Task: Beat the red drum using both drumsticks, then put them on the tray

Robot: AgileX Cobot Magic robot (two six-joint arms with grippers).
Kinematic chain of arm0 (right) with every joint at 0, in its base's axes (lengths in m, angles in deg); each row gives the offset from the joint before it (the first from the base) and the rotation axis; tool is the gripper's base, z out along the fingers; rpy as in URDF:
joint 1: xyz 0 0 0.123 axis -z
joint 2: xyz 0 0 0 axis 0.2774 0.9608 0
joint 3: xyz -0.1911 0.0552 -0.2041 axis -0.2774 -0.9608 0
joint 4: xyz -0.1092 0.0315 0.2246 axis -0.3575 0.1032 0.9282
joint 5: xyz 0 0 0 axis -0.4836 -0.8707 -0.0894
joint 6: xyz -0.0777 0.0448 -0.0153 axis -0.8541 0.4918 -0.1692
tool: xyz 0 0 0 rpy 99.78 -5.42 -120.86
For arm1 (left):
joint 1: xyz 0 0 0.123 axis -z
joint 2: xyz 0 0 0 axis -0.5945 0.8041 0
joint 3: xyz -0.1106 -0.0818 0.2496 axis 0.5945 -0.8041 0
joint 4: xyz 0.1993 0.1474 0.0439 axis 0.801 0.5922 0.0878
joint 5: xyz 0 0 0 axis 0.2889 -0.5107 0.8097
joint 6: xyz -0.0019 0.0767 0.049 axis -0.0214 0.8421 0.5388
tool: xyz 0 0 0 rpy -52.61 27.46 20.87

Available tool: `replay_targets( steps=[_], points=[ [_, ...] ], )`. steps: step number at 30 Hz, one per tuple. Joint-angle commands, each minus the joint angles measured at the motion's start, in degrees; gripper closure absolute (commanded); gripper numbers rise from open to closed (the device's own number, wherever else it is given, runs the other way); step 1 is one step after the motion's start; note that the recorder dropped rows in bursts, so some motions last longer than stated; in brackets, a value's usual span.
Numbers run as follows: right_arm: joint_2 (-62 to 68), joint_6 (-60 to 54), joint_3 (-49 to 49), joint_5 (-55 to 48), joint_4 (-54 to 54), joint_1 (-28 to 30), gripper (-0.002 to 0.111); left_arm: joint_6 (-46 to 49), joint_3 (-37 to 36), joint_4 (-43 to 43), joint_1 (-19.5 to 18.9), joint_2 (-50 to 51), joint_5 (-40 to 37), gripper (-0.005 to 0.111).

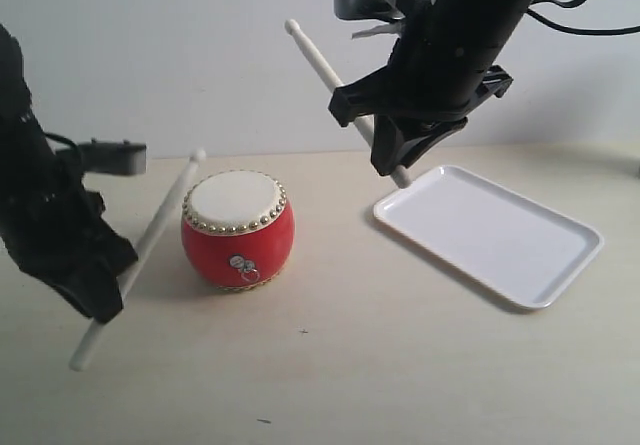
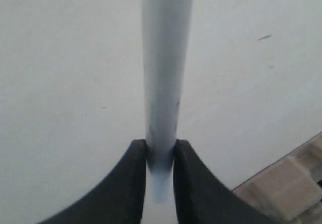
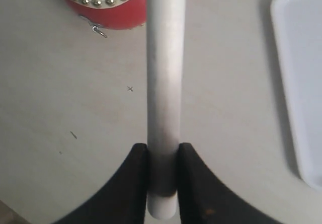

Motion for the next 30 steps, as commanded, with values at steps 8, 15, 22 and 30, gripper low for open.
replay_targets(
  steps=[8,15,22,30],
  points=[
    [-7.03,-1.13,-16.88,4.07,4.33,15.71,0.108,2.35,0.96,-16.56,1.03,-6.53,9.01,0.107],
    [-0.85,-0.38,-18.48,6.37,11.45,23.80,0.108,2.24,4.63,-17.21,6.09,-2.26,10.25,0.107],
    [3.80,-0.92,-18.48,10.30,12.61,26.89,0.108,2.63,23.28,-14.75,7.28,9.58,-0.15,0.107],
    [13.92,0.03,-17.99,13.62,16.78,31.63,0.108,1.69,23.73,-14.75,9.10,9.58,-0.15,0.107]
  ],
)
